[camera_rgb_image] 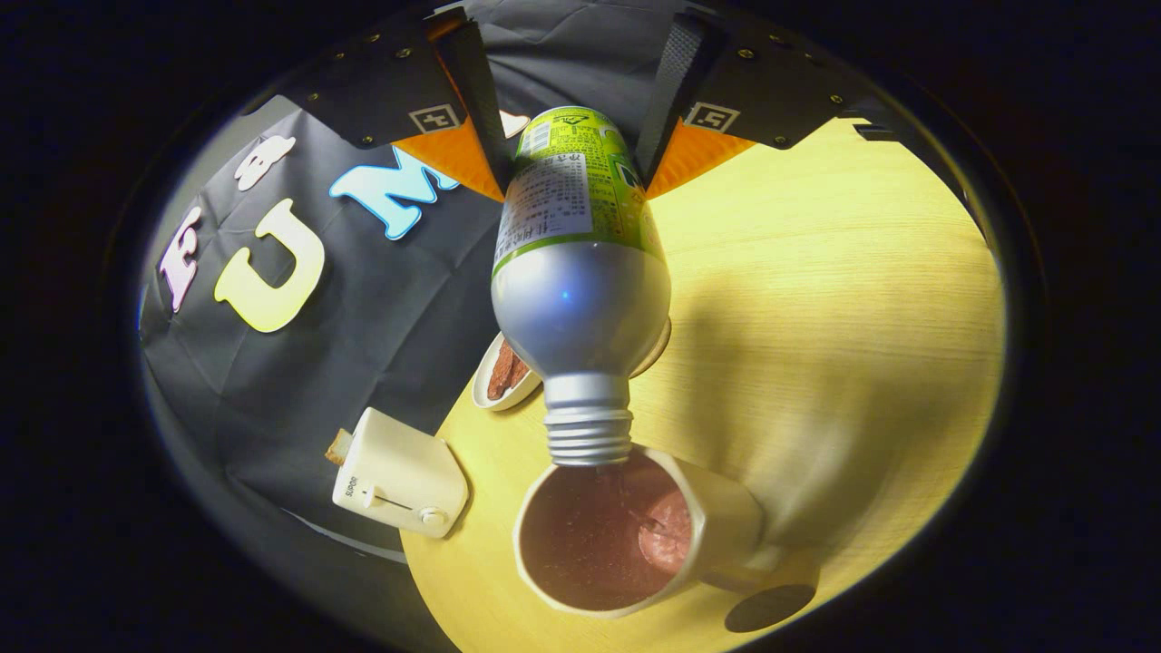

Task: Take the bottle from table, then pour the juice into the cup, finally place the bottle on the coaster

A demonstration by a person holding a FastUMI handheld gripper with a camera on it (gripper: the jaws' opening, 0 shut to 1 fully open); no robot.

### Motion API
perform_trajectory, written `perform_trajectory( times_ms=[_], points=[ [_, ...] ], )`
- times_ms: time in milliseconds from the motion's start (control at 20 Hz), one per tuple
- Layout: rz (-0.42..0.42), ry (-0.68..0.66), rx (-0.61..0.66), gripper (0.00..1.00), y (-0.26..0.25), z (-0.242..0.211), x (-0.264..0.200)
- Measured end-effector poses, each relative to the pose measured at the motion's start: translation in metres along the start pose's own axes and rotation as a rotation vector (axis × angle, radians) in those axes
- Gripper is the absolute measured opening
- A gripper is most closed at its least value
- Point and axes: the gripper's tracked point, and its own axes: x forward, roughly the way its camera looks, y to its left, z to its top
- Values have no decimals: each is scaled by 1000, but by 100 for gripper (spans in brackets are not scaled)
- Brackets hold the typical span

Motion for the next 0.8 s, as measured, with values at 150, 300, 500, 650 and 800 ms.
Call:
perform_trajectory(
  times_ms=[150, 300, 500, 650, 800],
  points=[
    [1, 11, -22, 75, -2, 0, -4],
    [3, 14, -45, 74, -5, 1, -5],
    [12, 29, -84, 74, -9, 3, -5],
    [20, 45, -102, 74, -13, -1, -6],
    [15, 57, -114, 74, -17, -3, -6]
  ],
)
